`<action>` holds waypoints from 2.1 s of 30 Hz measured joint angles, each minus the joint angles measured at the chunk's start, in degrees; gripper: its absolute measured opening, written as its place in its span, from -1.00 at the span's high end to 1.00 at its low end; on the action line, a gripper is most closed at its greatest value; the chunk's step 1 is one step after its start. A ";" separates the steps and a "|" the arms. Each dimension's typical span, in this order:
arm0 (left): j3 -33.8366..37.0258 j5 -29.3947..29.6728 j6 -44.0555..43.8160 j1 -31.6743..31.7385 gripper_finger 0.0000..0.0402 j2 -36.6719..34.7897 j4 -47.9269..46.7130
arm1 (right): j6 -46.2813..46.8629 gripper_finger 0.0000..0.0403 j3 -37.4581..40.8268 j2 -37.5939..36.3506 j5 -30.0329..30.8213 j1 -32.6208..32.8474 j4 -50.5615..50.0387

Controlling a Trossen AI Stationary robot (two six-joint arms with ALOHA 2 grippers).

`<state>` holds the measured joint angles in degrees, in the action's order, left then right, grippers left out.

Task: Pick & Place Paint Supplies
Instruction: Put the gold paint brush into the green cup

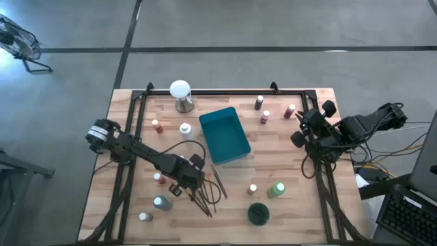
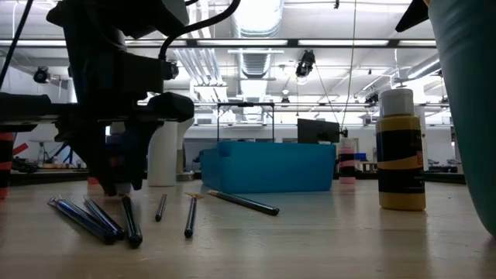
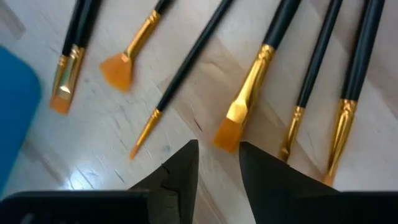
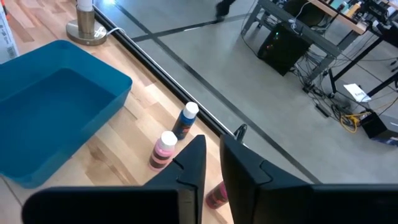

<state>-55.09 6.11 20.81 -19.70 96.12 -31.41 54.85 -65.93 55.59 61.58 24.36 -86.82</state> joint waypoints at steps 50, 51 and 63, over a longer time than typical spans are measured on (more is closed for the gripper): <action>-1.24 -3.38 2.88 2.34 0.96 2.21 -2.44 | -0.90 0.74 0.00 0.00 -0.02 -0.02 1.06; -1.65 -2.85 2.85 2.39 0.97 2.10 -4.08 | -0.90 0.75 0.00 0.00 -0.02 0.00 1.38; -13.37 3.52 3.13 3.29 0.99 -6.14 -19.50 | -13.71 0.70 1.32 1.91 -12.23 -0.04 25.86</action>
<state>-68.46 9.63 23.93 -16.42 89.97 -50.91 41.14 -64.61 57.50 49.35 24.32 -60.96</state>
